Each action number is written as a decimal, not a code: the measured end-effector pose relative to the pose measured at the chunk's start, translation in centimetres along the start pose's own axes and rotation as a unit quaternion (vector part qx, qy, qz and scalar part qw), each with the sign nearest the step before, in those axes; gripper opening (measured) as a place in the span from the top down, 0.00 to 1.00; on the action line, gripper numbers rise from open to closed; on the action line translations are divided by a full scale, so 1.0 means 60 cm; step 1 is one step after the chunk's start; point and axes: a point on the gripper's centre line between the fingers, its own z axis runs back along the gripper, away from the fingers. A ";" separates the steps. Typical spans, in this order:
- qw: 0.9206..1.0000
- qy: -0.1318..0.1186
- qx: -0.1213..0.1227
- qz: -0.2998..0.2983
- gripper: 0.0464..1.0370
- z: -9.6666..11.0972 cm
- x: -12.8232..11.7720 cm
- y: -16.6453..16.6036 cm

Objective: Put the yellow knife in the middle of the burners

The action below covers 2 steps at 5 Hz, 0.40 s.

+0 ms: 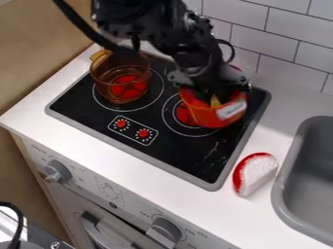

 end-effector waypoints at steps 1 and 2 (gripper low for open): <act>1.000 0.024 0.009 0.005 0.74 0.012 -0.010 -0.003; 0.999 0.029 0.013 -0.005 0.74 0.030 -0.002 -0.006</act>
